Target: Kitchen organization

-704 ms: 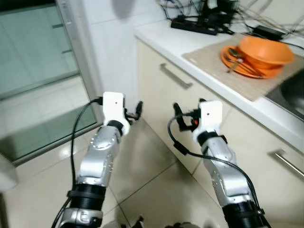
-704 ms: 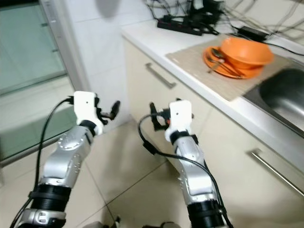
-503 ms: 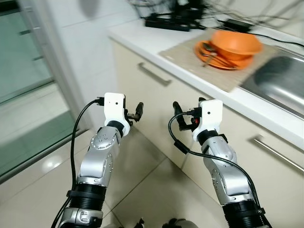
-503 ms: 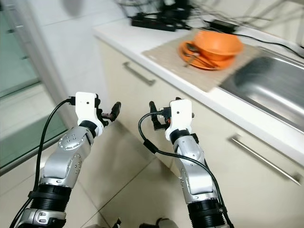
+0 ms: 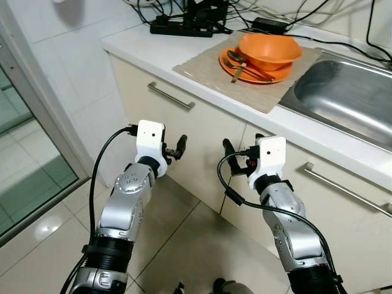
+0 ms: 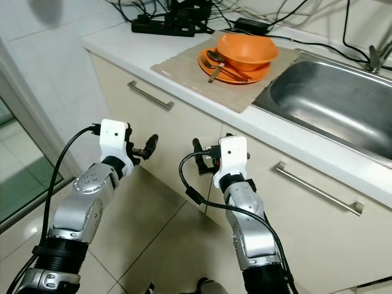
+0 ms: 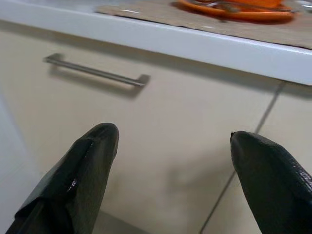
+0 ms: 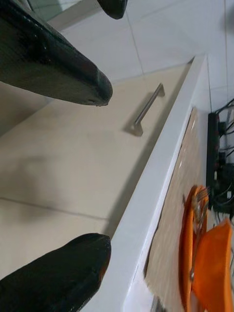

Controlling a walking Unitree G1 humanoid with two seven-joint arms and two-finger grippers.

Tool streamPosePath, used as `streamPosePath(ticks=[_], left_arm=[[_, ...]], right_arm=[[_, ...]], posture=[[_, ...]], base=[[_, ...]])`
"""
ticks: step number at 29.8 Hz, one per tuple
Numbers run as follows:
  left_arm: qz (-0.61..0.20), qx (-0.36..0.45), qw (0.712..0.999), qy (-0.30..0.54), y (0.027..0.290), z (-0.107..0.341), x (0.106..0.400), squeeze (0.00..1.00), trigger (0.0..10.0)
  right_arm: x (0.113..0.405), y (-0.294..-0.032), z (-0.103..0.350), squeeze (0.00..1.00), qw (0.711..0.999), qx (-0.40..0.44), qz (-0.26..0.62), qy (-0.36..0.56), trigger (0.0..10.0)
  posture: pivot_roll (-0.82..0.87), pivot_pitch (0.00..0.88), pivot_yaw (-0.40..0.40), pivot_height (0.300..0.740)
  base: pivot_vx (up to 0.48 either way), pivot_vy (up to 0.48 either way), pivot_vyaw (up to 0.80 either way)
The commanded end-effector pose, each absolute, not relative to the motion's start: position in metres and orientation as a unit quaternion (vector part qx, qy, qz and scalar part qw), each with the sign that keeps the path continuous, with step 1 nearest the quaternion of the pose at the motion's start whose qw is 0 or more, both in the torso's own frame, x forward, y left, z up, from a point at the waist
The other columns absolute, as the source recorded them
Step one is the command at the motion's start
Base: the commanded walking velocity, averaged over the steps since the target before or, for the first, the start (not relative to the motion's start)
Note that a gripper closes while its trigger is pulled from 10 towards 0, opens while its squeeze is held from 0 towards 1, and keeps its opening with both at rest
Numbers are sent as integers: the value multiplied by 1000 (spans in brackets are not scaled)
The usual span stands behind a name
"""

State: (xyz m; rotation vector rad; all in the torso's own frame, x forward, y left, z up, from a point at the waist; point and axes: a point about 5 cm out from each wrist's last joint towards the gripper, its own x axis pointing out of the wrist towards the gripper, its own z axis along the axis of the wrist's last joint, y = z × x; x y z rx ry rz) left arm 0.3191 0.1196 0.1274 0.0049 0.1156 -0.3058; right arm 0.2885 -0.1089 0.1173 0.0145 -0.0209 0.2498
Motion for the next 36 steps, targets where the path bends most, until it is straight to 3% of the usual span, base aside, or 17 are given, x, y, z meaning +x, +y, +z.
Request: streamPosePath(ticks=[1, 13, 32, 36], left_arm=[[-162, 11, 985, 53, 118, 129, 319, 0, 10000], [-160, 15, 985, 57, 120, 127, 319, 0, 10000], [-164, 19, 984, 72, 117, 124, 321, 0, 10000], [-144, 6, 987, 75, 148, 118, 302, 0, 10000]], right_arm=[[286, -109, 116, 0, 992, 9, 126, -8, 10000], [283, -109, 113, 0, 993, 12, 121, -4, 10000], [284, -116, 111, 0, 996, 8, 89, 5, 10000], [275, -125, 112, 0, 996, -28, 88, 3, 10000]], posture=[[-17, 0, 18, 740], [-22, 3, 27, 740], [-32, 9, 38, 740], [-32, 5, 38, 740]], base=[[0, 480, -694], [0, 469, -697], [0, 0, -682], [0, 0, -661]])
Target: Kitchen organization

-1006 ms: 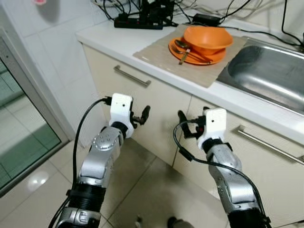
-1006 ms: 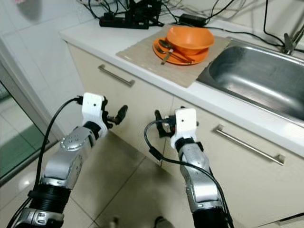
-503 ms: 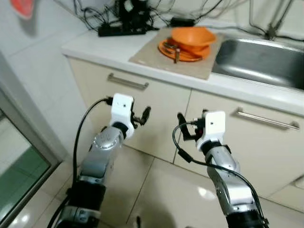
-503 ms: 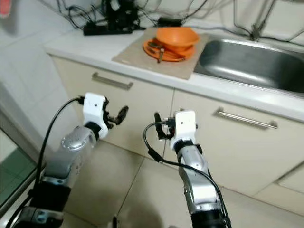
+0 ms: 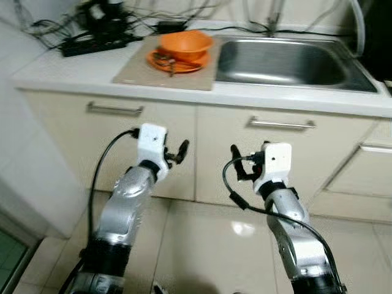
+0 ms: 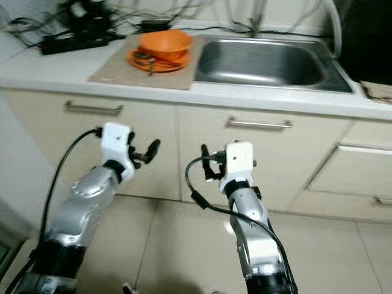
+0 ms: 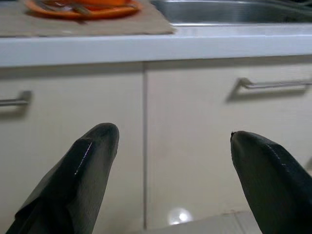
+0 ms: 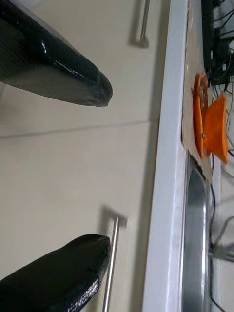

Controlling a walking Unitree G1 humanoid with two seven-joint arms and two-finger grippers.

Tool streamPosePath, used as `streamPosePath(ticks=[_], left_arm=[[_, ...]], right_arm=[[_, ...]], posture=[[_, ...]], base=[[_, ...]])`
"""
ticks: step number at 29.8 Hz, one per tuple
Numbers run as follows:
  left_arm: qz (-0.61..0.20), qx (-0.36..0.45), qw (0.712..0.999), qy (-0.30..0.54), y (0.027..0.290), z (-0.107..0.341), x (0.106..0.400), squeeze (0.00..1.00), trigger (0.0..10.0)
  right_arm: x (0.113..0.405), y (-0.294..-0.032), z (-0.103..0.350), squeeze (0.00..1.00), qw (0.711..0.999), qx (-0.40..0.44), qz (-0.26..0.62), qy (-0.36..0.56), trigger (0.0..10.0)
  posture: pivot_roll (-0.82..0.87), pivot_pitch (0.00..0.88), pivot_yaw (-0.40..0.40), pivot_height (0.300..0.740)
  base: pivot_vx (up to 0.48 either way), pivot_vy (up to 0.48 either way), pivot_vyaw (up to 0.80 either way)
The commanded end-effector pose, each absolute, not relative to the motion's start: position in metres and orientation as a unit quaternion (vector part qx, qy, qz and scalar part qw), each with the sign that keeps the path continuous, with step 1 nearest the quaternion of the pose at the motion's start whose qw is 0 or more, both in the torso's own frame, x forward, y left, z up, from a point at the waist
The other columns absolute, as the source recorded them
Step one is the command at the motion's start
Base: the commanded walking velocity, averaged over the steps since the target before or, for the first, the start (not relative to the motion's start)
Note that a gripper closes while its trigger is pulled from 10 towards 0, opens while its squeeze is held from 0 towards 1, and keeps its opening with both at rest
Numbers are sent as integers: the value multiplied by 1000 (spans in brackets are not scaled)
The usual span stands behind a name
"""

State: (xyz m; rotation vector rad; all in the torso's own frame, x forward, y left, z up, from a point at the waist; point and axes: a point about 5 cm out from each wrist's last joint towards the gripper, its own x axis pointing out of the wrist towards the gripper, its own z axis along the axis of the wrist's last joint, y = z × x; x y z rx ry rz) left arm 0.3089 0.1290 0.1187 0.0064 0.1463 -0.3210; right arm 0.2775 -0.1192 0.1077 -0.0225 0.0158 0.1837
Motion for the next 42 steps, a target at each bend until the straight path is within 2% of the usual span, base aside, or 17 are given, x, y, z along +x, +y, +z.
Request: streamPosePath(ticks=[1, 3, 4, 6, 9, 10, 14, 19, 22, 27, 29, 33, 36, 42], left_arm=[[-137, 15, 987, 78, 157, 116, 296, 0, 10000], [-91, 3, 988, 125, 193, 99, 276, 0, 10000], [-91, 3, 988, 125, 193, 99, 276, 0, 10000], [-53, 2, 988, 145, 216, 93, 254, 0, 10000], [-59, 3, 988, 143, 209, 93, 248, 0, 10000], [-69, 3, 988, 136, 200, 93, 248, 0, 10000], [-84, 6, 989, 123, 191, 98, 249, 0, 10000], [-87, 15, 995, 55, 185, 124, 254, 0, 10000], [-85, 8, 996, 37, 183, 133, 258, 0, 10000], [-99, 18, 995, 16, 180, 145, 267, 0, 10000], [-119, 26, 992, 14, 176, 148, 271, 0, 10000], [-127, 34, 991, 18, 173, 147, 273, 0, 10000], [-129, 32, 991, 17, 170, 148, 278, 0, 10000], [-141, 58, 988, -14, 161, 159, 288, 0, 10000]], right_arm=[[271, -129, 112, 0, 996, -35, 86, 2, 10000], [263, -149, 104, 0, 995, -61, 71, 21, 10000], [263, -149, 104, 0, 995, -61, 71, 21, 10000], [251, -183, 97, 0, 994, -92, 35, 45, 10000], [249, -193, 98, 0, 993, -108, 27, 45, 10000], [250, -194, 100, 0, 992, -117, 26, 36, 10000], [249, -187, 104, 0, 992, -124, 29, 21, 10000], [229, -156, 128, 0, 993, -90, 45, -69, 10000], [226, -151, 128, 0, 994, -78, 49, -64, 10000], [230, -155, 137, 0, 993, -80, 32, -81, 10000], [229, -168, 144, 0, 991, -88, -20, -100, 10000], [226, -173, 145, 0, 988, -100, -54, -108, 10000], [225, -170, 140, 0, 989, -102, -51, -97, 10000], [229, -156, 131, 0, 989, -116, -29, -89, 10000]], posture=[[-21, 8, 36, 740], [-7, 10, 30, 740], [-7, 10, 30, 740], [11, 14, 25, 740], [24, 12, 16, 740], [26, 7, 9, 740], [26, 3, 3, 740], [18, 0, 1, 740], [16, 0, 2, 740], [6, 0, 17, 740], [-2, 0, 31, 740], [-7, 0, 40, 740], [-17, 0, 52, 740], [-22, 0, 58, 740]], base=[[0, 0, 0], [0, 0, 0], [0, 0, 0], [0, 0, 0], [0, 0, 0], [0, 0, 0], [0, 0, 0], [0, 0, 0], [0, 0, 0], [0, 0, 0], [0, 0, 0], [0, 0, 0], [0, 0, 0], [407, 81, 0]])
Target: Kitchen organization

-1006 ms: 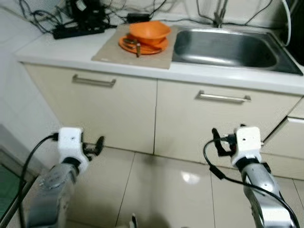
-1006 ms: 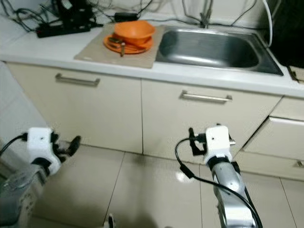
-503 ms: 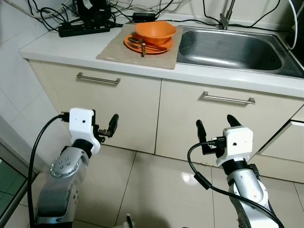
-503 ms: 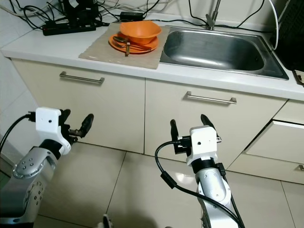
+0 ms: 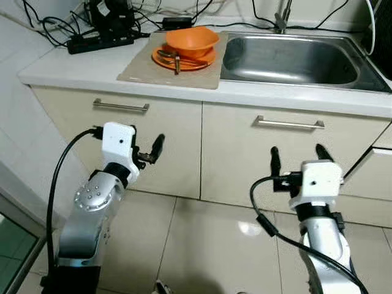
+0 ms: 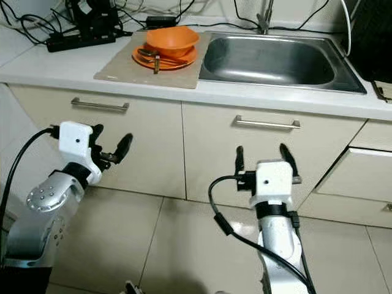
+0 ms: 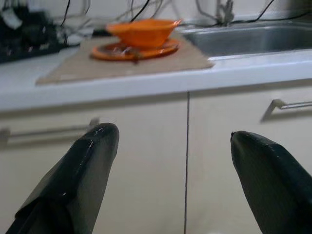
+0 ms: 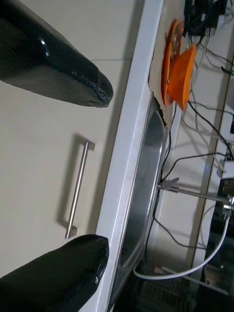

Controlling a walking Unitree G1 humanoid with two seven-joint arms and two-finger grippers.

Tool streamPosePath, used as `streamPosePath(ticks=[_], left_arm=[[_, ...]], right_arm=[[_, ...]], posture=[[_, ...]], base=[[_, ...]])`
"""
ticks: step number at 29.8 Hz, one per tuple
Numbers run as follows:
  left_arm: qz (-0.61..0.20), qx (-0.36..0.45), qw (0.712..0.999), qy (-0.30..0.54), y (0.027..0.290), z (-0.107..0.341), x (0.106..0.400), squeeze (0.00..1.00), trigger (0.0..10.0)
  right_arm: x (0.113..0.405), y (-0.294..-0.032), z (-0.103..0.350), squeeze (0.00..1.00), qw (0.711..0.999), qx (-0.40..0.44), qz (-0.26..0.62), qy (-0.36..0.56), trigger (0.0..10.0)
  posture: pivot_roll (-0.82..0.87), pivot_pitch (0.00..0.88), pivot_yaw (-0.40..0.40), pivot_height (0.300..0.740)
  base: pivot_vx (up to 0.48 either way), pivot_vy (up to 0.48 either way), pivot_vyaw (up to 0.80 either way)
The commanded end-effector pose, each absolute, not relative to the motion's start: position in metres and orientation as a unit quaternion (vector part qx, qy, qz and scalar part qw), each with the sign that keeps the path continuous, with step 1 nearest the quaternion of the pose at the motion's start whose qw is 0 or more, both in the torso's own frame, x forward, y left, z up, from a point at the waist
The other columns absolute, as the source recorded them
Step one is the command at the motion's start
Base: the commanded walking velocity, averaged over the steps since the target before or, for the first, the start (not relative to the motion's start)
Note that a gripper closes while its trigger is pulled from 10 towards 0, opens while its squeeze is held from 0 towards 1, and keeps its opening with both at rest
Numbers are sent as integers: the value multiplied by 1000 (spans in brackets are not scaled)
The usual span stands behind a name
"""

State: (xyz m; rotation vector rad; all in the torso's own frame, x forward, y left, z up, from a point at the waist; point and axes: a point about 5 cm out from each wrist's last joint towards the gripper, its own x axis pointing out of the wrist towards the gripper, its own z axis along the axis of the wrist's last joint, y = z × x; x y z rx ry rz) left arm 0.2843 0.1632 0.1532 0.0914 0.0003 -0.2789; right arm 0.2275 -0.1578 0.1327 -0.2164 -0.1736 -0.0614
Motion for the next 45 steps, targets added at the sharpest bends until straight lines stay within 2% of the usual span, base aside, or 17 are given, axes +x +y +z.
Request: streamPosePath(ticks=[1, 7, 9, 17, 31, 45], left_arm=[[-141, 58, 988, -14, 161, 159, 288, 0, 10000], [-146, 54, 987, -32, 157, 166, 288, 0, 10000], [-146, 51, 987, -41, 155, 170, 289, 0, 10000], [-150, 52, 986, -50, 150, 174, 293, 0, 10000], [-196, 71, 976, -67, 131, 179, 293, 0, 10000], [-206, 88, 973, -57, 128, 176, 295, 0, 10000]], right_arm=[[229, -156, 131, 0, 989, -116, -29, -89, 10000], [228, -156, 137, 0, 984, -127, -37, -121, 10000], [229, -158, 154, 0, 976, -139, -45, -160, 10000], [235, -162, 168, 0, 971, -136, -60, -186, 10000], [235, -158, 165, 0, 968, -146, -68, -190, 10000], [238, -149, 156, 0, 975, -136, -46, -171, 10000]], posture=[[-22, 0, 58, 740], [-19, 0, 60, 740], [-20, 0, 60, 740], [-26, 0, 60, 740], [-31, 0, 67, 740], [-32, 0, 72, 740]], base=[[416, 240, 0], [421, 0, 0], [420, 0, 0], [421, 0, 0], [437, 0, 0], [479, 0, 0]])
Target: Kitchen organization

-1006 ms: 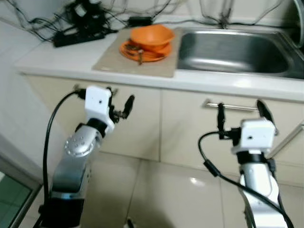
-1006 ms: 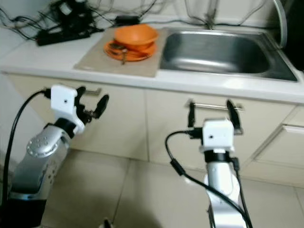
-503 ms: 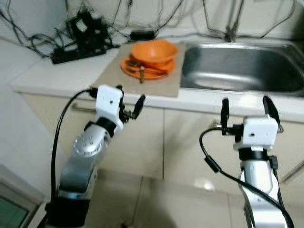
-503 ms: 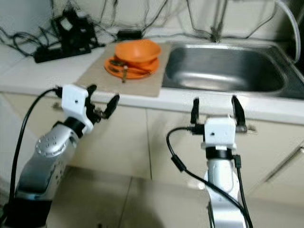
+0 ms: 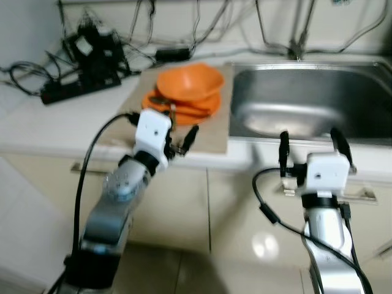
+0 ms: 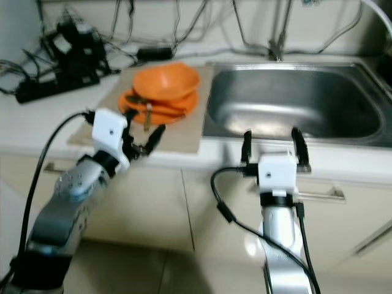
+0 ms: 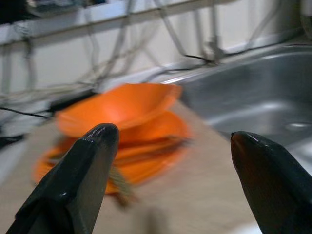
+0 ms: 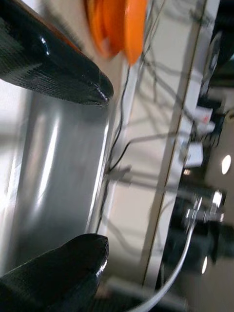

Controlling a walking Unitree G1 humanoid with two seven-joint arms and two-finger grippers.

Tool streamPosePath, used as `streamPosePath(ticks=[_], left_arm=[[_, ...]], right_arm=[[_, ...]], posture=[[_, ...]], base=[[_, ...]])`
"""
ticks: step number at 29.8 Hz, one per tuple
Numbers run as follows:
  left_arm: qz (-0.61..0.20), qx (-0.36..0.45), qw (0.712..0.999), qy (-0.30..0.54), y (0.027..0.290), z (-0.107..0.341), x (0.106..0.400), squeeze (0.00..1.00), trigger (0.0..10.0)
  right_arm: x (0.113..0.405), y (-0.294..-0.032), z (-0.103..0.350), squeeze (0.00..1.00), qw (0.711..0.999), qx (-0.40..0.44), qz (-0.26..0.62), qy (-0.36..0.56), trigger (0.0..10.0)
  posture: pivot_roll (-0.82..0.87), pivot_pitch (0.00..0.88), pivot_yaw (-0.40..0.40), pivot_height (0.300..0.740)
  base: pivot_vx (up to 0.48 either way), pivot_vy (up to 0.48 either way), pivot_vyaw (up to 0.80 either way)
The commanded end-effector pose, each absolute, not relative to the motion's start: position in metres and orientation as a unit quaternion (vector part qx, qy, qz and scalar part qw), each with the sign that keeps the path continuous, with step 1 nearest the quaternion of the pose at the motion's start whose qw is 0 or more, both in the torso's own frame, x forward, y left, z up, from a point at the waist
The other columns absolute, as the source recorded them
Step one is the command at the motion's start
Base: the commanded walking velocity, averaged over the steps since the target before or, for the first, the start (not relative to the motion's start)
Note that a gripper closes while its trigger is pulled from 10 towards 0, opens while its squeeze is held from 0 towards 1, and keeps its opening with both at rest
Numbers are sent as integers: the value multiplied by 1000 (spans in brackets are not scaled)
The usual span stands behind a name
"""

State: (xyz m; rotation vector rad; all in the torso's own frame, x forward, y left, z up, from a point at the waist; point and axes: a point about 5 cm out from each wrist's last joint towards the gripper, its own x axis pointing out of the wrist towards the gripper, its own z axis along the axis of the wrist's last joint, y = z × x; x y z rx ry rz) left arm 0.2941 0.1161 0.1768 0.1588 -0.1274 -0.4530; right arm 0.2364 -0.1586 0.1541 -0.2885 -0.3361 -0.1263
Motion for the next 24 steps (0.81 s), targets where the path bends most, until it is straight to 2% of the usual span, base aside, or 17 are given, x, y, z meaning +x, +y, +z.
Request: streamPosePath(ticks=[1, 12, 20, 24], left_arm=[[-203, 89, 974, -54, 129, 175, 296, 0, 10000], [-205, 104, 972, -55, 128, 171, 293, 0, 10000], [-207, 104, 971, -59, 127, 173, 293, 0, 10000], [-209, 103, 971, -59, 127, 172, 292, 0, 10000]], right_arm=[[238, -149, 155, 0, 976, -135, -42, -167, 10000], [239, -145, 147, 0, 979, -134, -24, -149, 10000], [240, -144, 144, 0, 982, -129, -23, -139, 10000], [240, -144, 143, 0, 984, -113, -20, -138, 10000]], posture=[[-33, 0, 71, 740], [-26, 0, 65, 740], [-24, 0, 66, 740], [-25, 0, 65, 740]], base=[[480, 0, 0], [480, 0, 0], [0, 0, 0], [0, 0, -555]])
